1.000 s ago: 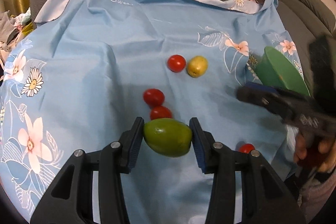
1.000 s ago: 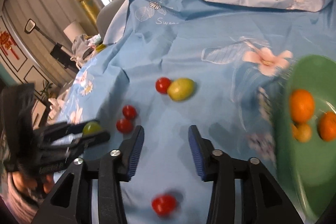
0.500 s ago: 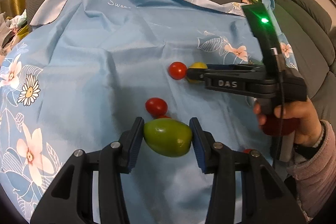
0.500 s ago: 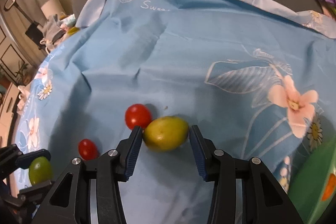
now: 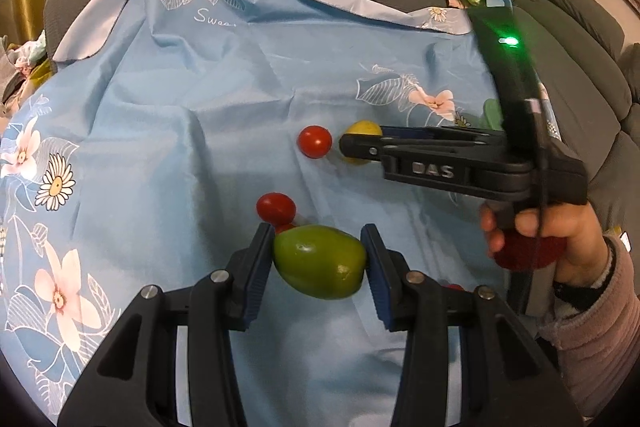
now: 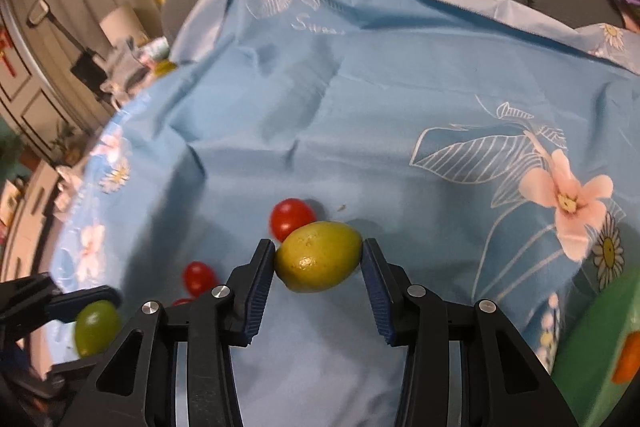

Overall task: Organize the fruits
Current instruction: 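Carry the green and yellow fruits toward the green bowl with both tools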

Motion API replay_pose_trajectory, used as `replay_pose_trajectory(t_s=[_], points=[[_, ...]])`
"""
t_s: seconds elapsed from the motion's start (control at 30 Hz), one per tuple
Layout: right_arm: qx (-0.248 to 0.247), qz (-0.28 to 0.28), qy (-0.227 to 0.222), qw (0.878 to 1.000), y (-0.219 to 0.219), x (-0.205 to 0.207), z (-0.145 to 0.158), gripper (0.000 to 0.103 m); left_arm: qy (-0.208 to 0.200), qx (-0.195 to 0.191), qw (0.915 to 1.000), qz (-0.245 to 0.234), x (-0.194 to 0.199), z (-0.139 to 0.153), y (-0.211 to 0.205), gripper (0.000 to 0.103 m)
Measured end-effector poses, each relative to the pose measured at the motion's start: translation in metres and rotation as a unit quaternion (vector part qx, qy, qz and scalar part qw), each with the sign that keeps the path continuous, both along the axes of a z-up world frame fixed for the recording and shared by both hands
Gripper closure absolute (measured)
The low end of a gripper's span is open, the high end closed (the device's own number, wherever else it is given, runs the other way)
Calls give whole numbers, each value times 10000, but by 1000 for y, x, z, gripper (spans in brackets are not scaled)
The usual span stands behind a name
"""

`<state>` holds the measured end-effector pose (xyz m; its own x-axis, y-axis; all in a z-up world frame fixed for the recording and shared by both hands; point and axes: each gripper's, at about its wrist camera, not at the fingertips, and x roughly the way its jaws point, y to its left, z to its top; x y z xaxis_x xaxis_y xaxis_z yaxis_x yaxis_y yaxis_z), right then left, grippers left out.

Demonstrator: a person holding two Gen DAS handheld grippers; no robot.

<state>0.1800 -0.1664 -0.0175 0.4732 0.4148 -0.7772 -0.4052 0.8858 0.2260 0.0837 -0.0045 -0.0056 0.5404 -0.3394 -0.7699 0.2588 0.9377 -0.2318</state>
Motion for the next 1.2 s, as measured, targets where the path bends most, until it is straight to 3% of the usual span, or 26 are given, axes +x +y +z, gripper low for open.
replay_pose_trajectory(t_s=[0.37, 0.6, 1.2], points=[[957, -74, -288, 9950, -41, -65, 36, 57, -127, -44, 9999, 26, -26, 19, -10, 59], [1312, -174, -464, 9901, -70, -103, 48, 57, -162, 28, 9998, -95, -39, 29, -33, 59], [1678, -1238, -939, 9735, -180, -144, 62, 57, -397, 225, 9917, -1202, -27, 62, -147, 59]])
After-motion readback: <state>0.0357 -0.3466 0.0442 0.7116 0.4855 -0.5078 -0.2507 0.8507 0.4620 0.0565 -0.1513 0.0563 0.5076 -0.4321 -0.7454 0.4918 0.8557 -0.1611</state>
